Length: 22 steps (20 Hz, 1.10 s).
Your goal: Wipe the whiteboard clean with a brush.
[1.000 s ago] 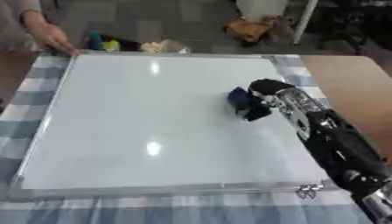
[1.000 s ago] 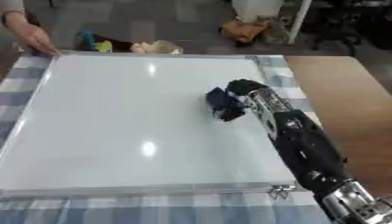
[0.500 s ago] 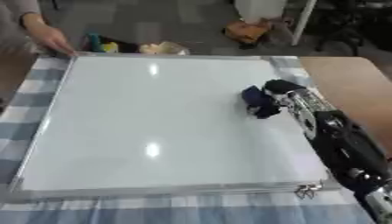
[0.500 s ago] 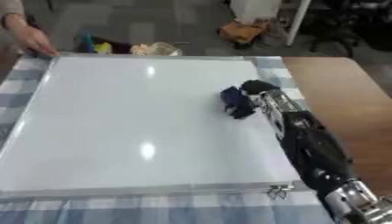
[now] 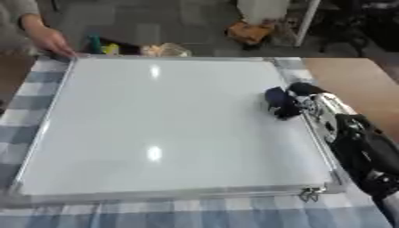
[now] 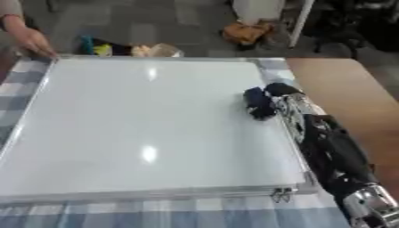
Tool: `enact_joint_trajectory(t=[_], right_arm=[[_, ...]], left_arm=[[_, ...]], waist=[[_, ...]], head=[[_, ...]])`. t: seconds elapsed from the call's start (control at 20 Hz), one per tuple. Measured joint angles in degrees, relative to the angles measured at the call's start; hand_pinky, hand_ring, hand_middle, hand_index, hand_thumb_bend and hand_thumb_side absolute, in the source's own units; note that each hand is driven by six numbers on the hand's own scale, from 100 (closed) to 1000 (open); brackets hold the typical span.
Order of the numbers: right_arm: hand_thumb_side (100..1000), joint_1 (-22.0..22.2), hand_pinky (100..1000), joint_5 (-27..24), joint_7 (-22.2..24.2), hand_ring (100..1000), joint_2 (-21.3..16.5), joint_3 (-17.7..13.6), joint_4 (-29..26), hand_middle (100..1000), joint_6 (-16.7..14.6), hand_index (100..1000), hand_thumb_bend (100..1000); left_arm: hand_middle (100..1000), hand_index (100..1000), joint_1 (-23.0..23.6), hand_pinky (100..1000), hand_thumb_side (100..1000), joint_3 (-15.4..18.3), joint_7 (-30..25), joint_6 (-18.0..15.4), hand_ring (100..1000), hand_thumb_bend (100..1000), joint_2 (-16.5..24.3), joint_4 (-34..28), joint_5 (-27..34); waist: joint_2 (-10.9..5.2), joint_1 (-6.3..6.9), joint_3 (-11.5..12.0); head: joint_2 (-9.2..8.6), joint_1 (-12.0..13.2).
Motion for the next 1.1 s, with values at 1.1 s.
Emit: enact_joint_trajectory(t=[1.1], right_arm=[[667,0.88,658,-0.19,2.73,629,-0.62,3.71,-4.34,569,-4.3,452,100]], left_arm=[[607,727,0.0,559,979,0.0,0.0,0.0,562,670,0.0,0.0,0.01]], waist=[[0.14,0.0,0.03]], head=[[0.0,0.1]])
